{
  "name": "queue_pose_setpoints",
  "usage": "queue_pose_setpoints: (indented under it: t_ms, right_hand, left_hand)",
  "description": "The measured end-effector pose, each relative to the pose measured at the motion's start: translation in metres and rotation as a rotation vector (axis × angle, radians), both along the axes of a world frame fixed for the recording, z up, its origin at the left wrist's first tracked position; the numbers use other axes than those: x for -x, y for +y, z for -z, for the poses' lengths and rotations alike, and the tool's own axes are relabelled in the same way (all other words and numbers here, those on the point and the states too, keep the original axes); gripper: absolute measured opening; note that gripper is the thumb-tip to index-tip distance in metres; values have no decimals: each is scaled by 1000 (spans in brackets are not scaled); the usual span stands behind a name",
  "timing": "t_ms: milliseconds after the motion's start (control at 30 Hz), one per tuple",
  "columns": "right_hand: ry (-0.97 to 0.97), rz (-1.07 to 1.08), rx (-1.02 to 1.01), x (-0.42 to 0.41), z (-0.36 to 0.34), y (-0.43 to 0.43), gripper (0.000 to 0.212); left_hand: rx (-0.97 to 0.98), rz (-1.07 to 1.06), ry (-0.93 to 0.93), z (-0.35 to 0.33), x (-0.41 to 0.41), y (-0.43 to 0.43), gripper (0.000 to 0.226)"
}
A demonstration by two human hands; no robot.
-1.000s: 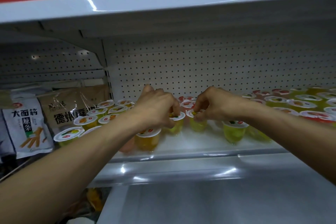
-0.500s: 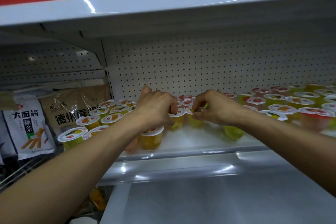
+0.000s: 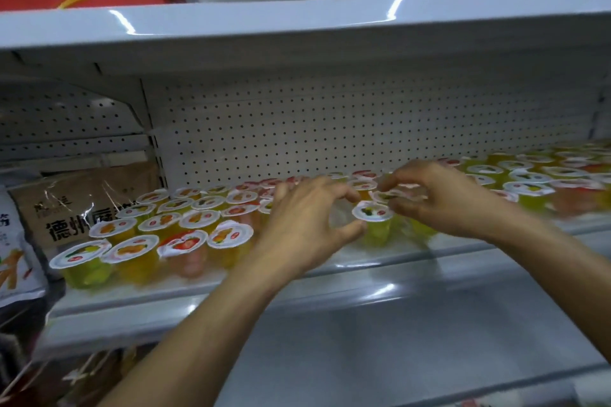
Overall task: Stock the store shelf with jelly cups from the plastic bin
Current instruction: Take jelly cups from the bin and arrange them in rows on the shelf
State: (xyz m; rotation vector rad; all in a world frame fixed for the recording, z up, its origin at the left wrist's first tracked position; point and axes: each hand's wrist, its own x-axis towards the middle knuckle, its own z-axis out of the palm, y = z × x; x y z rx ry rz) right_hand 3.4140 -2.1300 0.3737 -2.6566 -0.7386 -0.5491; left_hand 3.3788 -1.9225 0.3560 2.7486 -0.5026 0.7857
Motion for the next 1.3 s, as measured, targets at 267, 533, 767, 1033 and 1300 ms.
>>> queue_pose_setpoints:
  t_ms: [267, 533, 767, 1033, 1300]
  right_hand:
    - [-175, 230, 136, 0, 43, -38, 48]
    - [-80, 60, -91, -6, 48, -40, 36]
    - [-103, -136, -218, 1, 58, -10, 32]
    - [-68, -233, -297, -1, 63, 40, 32]
    - [-40, -254, -368, -3, 66, 63, 30]
  left_hand:
    - [202, -118, -46, 44, -16, -52, 47]
    - [255, -177, -76, 40, -4, -48, 33]
    - [-54, -416, -225, 32, 16, -20, 35]
    - [-158, -520, -282, 32, 27, 22, 40]
    - [-75, -490, -146, 28, 40, 61, 69]
